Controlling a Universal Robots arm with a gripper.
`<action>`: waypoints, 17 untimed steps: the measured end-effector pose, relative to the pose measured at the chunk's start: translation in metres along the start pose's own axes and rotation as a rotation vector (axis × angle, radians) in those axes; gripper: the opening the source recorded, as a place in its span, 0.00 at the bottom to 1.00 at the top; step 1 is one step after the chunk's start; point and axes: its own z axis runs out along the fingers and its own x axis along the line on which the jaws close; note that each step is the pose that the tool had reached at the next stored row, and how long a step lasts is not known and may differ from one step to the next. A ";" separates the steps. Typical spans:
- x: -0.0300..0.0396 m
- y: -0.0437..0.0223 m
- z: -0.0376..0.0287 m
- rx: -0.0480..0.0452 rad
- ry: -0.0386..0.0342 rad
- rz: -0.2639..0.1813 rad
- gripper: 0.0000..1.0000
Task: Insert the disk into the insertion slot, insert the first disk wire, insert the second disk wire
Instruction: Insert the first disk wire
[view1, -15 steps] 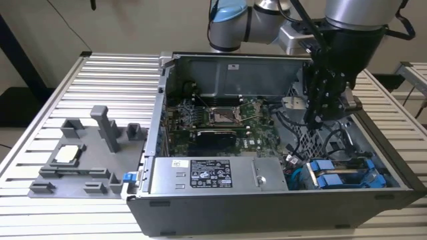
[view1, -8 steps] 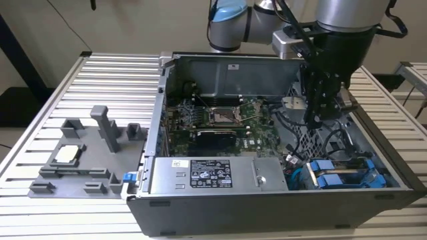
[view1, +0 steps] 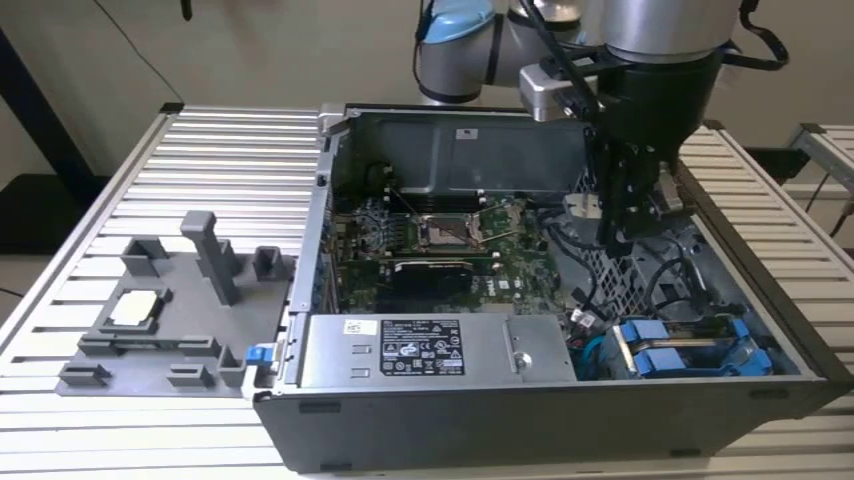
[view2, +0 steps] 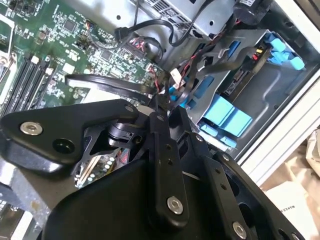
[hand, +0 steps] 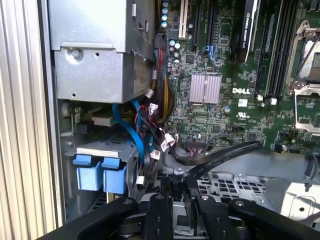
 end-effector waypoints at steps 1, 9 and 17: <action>-0.0008 0.0017 -0.0003 0.0057 0.0021 0.000 0.26; -0.0026 0.0111 -0.0015 0.0406 0.0085 0.000 0.26; -0.0027 0.0119 -0.0007 0.0403 0.0318 -0.007 0.26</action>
